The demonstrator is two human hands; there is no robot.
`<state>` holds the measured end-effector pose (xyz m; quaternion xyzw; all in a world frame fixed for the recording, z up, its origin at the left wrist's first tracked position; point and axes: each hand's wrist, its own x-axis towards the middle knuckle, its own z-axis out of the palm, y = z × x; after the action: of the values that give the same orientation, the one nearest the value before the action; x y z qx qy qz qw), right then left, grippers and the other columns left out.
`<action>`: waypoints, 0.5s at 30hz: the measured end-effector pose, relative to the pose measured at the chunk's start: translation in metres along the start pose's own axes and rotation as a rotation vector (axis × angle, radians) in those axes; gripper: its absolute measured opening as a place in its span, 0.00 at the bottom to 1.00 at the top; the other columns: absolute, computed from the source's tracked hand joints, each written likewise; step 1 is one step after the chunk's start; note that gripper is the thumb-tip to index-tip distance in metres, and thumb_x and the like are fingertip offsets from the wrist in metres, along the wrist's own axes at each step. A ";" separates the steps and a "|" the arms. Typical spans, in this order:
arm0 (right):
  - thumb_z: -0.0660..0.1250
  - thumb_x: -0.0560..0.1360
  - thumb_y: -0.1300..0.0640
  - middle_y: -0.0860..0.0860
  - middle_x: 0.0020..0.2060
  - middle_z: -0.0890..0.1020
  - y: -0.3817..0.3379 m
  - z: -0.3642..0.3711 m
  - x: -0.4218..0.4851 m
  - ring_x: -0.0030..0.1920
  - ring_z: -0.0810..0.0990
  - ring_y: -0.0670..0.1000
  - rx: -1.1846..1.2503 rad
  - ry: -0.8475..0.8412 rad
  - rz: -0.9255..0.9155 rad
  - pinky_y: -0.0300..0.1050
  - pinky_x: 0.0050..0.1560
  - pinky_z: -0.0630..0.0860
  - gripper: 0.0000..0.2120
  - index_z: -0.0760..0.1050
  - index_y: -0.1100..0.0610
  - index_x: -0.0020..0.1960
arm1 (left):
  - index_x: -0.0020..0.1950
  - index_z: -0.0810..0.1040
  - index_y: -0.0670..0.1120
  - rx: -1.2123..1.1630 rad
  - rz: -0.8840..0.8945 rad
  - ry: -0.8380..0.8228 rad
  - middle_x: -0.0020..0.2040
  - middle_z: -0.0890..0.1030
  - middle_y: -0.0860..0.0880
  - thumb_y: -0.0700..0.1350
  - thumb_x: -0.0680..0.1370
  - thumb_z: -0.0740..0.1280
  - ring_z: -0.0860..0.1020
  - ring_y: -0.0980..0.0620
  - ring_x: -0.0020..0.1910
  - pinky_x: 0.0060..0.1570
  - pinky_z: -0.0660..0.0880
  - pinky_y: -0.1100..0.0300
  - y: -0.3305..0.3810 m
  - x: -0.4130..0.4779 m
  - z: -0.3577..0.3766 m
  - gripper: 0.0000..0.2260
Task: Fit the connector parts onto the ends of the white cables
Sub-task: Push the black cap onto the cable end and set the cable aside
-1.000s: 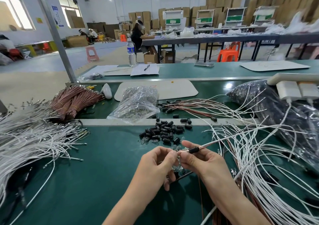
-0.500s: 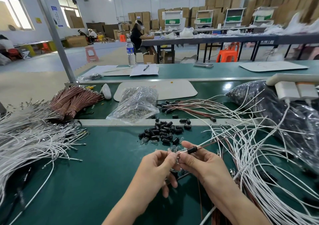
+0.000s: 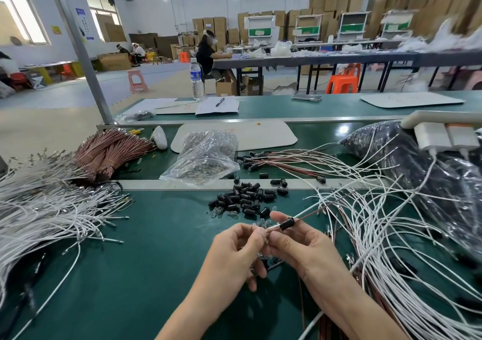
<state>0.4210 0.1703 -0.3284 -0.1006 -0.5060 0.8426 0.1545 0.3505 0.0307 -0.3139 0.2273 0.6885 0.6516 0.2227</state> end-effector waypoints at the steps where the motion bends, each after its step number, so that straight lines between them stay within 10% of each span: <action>1: 0.79 0.65 0.56 0.61 0.48 0.86 0.000 0.001 0.000 0.46 0.86 0.57 -0.015 0.003 -0.005 0.44 0.49 0.82 0.20 0.84 0.52 0.56 | 0.49 0.79 0.43 0.010 0.008 0.003 0.39 0.83 0.48 0.46 0.82 0.66 0.79 0.50 0.28 0.21 0.72 0.60 -0.001 0.000 0.000 0.07; 15: 0.78 0.65 0.50 0.59 0.46 0.86 -0.003 0.005 -0.004 0.46 0.86 0.54 -0.150 0.023 -0.018 0.43 0.50 0.81 0.19 0.84 0.47 0.56 | 0.48 0.79 0.45 0.076 0.075 0.004 0.39 0.84 0.47 0.46 0.82 0.66 0.79 0.50 0.30 0.26 0.74 0.60 -0.008 0.003 -0.002 0.06</action>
<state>0.4237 0.1663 -0.3237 -0.1171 -0.5669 0.7996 0.1599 0.3464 0.0302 -0.3220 0.2602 0.7043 0.6332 0.1880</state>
